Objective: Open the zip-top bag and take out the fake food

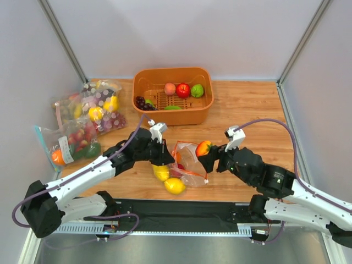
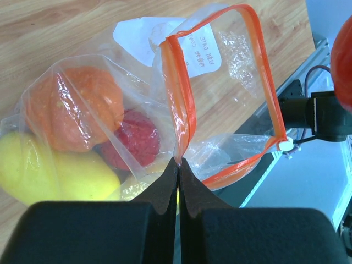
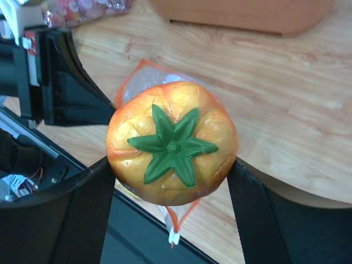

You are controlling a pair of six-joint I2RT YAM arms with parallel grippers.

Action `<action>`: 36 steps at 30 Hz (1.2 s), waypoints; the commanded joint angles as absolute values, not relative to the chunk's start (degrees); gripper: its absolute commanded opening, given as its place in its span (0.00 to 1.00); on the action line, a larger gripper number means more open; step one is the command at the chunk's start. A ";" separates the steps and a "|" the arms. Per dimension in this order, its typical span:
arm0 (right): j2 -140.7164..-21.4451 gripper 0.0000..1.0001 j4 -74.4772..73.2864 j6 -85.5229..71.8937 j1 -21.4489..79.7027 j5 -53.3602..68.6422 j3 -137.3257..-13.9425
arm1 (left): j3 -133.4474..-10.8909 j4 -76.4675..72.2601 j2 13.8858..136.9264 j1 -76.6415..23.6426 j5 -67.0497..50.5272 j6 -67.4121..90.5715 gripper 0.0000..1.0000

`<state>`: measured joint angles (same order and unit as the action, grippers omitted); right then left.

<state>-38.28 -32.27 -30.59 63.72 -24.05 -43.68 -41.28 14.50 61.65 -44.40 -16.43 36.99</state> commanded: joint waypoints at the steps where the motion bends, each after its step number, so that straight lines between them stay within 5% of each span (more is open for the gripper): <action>1: -43.84 0.38 -30.50 -25.42 63.37 -25.93 -49.12 | -40.96 14.68 59.33 -44.21 -17.84 36.83 0.00; 11: -62.74 0.37 -21.62 -17.07 42.47 -8.62 -65.19 | -37.88 14.41 55.73 -44.30 -19.60 37.26 0.00; 22: -91.48 0.43 -22.94 -12.04 31.73 -2.02 -91.12 | -37.09 15.47 52.56 -44.30 -19.86 37.53 0.00; 30: -107.12 0.99 -31.88 -10.55 28.92 -0.88 -108.78 | -36.83 17.40 49.84 -44.21 -19.34 37.00 0.00; 36: -105.39 1.00 -32.70 -9.76 28.83 -0.97 -106.71 | -36.47 18.54 47.47 -44.21 -18.28 36.83 0.00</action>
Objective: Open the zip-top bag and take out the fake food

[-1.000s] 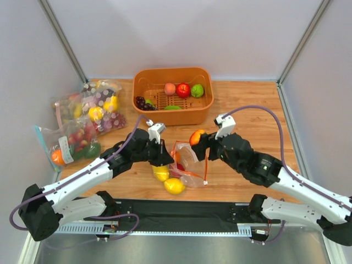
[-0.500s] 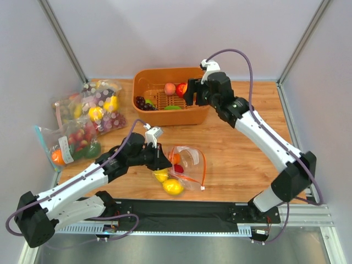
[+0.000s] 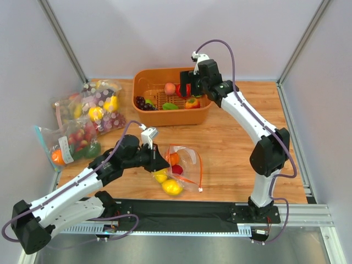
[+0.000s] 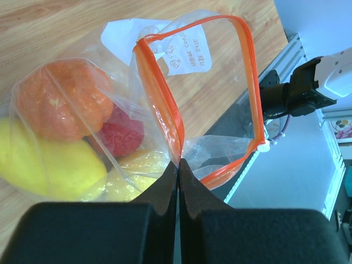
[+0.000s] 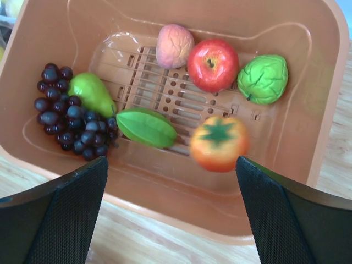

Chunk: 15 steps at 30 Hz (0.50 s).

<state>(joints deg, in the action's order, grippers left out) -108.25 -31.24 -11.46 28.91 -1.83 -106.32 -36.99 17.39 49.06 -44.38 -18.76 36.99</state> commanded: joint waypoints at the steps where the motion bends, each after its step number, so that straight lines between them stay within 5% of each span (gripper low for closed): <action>1: -103.38 1.00 -32.35 -9.67 28.83 -0.97 -105.48 | -36.47 18.72 47.29 -44.21 -18.28 36.83 0.00; 15: -68.58 0.98 -29.35 -15.55 39.18 1.41 -69.53 | -38.85 25.66 42.80 -44.21 -14.77 34.46 0.00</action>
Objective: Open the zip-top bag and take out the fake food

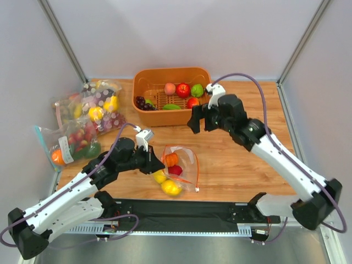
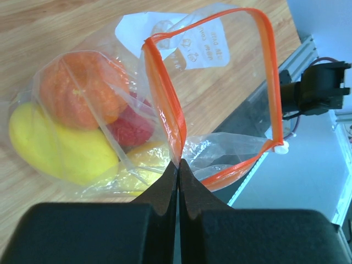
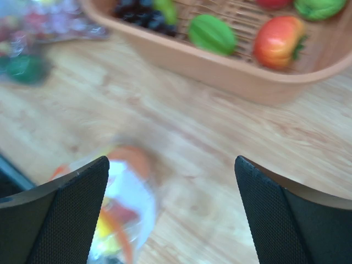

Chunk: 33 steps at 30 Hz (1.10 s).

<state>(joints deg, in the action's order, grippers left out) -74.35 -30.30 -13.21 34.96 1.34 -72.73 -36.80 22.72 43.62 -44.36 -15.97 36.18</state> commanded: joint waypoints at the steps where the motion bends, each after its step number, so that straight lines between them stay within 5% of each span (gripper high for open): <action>1: -65.16 0.96 -29.96 -16.17 42.68 0.80 -67.43 | -39.02 26.27 42.72 -44.21 -14.16 34.28 0.00; 6: -58.37 0.84 -29.80 -20.82 54.47 0.44 -63.99 | -39.20 27.07 42.10 -44.21 -13.27 34.10 0.00; 10: -61.34 0.67 -31.29 -24.95 64.48 -3.77 -64.16 | -39.46 27.16 42.19 -44.21 -12.66 34.45 0.00; 15: -67.31 0.59 -29.10 -28.12 69.78 -5.71 -62.23 | -39.81 27.68 41.75 -44.21 -12.04 34.72 0.00; 33: -74.79 0.50 -26.37 -37.18 70.31 -17.40 -54.85 | -39.64 25.32 39.46 -44.21 -15.90 33.13 0.05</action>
<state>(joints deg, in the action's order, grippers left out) -72.03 -28.86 -35.79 69.91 -14.44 -56.01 -37.26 27.83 40.01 -44.38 -13.30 34.26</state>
